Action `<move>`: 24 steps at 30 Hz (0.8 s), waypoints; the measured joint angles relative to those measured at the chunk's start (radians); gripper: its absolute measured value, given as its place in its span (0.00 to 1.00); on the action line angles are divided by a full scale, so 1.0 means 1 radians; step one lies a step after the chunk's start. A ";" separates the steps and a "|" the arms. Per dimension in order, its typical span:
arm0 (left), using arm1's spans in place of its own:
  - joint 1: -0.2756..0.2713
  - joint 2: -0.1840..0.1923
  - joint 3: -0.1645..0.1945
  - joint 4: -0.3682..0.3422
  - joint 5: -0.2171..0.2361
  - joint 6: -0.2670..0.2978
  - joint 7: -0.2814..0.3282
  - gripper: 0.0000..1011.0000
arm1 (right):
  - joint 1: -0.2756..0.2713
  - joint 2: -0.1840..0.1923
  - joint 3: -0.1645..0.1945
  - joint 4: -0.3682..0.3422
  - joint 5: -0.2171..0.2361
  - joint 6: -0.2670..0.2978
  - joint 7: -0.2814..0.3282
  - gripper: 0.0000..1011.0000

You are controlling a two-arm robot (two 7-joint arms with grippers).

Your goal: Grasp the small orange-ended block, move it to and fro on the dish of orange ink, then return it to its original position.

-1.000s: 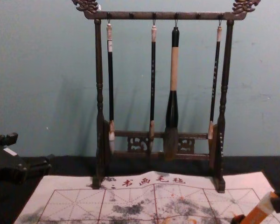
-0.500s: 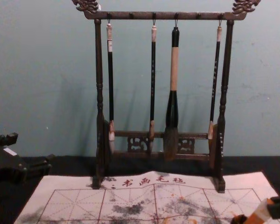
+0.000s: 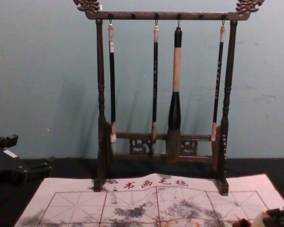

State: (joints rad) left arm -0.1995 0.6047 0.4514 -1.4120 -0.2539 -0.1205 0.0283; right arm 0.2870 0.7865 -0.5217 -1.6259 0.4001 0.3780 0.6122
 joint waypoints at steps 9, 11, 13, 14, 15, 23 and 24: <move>0.000 0.000 0.000 0.000 0.000 0.000 0.000 0.99 | 0.019 -0.011 -0.018 0.016 -0.022 0.008 0.008 0.09; 0.000 0.000 0.000 0.000 0.000 0.000 0.000 0.99 | 0.021 -0.014 -0.019 0.020 -0.024 0.010 0.008 0.09; 0.000 0.000 0.000 0.000 0.000 0.000 0.000 0.99 | 0.023 -0.016 -0.020 0.022 -0.025 0.011 0.008 0.09; 0.000 0.000 0.000 0.000 0.000 0.000 0.000 0.99 | 0.024 -0.017 -0.020 0.024 -0.026 0.011 0.008 0.09; 0.000 0.000 0.000 0.000 0.000 0.000 0.000 0.99 | 0.024 -0.018 -0.020 0.025 -0.026 0.011 0.008 0.09; 0.000 0.000 0.000 0.000 0.000 0.000 0.000 0.99 | 0.027 -0.022 -0.022 0.030 -0.035 0.014 0.006 0.09; 0.000 0.000 0.000 0.000 0.000 0.000 0.000 0.99 | 0.027 -0.023 -0.022 0.030 -0.035 0.014 0.006 0.09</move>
State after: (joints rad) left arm -0.1995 0.6047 0.4514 -1.4119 -0.2539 -0.1205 0.0283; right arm 0.3137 0.7638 -0.5437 -1.5955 0.3647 0.3916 0.6181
